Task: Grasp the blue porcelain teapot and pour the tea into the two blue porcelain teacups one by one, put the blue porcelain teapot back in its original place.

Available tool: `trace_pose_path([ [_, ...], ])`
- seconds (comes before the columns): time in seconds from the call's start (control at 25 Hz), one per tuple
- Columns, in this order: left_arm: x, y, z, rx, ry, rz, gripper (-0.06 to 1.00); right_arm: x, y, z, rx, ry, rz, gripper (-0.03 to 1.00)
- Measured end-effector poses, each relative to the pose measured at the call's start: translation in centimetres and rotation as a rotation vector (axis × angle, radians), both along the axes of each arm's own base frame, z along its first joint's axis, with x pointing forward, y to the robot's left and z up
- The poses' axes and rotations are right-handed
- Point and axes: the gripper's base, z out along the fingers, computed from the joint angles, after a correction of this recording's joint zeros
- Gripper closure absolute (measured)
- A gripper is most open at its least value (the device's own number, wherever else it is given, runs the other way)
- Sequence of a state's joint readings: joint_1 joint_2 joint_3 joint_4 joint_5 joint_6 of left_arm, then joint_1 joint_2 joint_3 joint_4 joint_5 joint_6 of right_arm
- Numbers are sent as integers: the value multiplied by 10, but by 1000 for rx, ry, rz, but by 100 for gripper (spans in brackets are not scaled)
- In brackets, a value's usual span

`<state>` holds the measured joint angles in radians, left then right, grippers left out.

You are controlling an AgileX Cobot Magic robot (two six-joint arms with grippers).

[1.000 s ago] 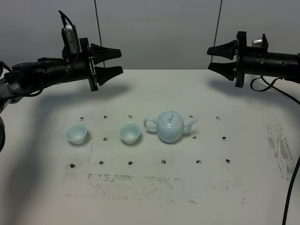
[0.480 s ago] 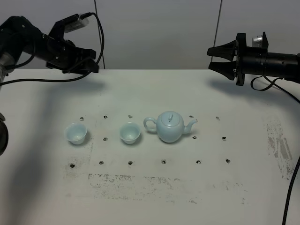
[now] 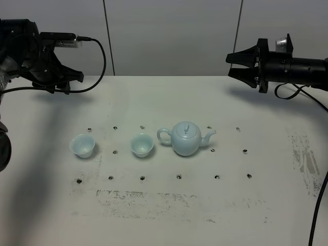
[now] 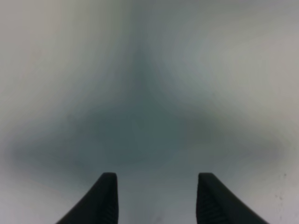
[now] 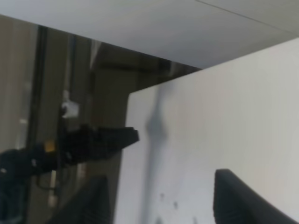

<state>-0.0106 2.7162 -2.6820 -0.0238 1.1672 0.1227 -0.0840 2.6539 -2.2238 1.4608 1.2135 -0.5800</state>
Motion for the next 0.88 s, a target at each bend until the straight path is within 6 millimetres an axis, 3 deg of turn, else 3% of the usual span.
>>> trace_pose_path([
  [0.2,-1,1,0,8,11,0,49,5,-8,11,-419,-54,64,47],
  [0.32,-2,1,-1,8,21,0,50,9,-18,21,-762,-26,28,47],
  [0.4,-2,1,0,11,24,-9,51,10,-27,27,-901,4,-30,48],
  [0.6,-4,1,21,22,-14,-27,55,11,-42,29,-981,36,-81,48],
  [0.76,-8,2,49,34,-59,-55,59,10,-41,28,-985,45,-70,48],
  [0.88,-15,8,54,53,-32,-67,62,8,-42,27,-1003,58,-55,48],
])
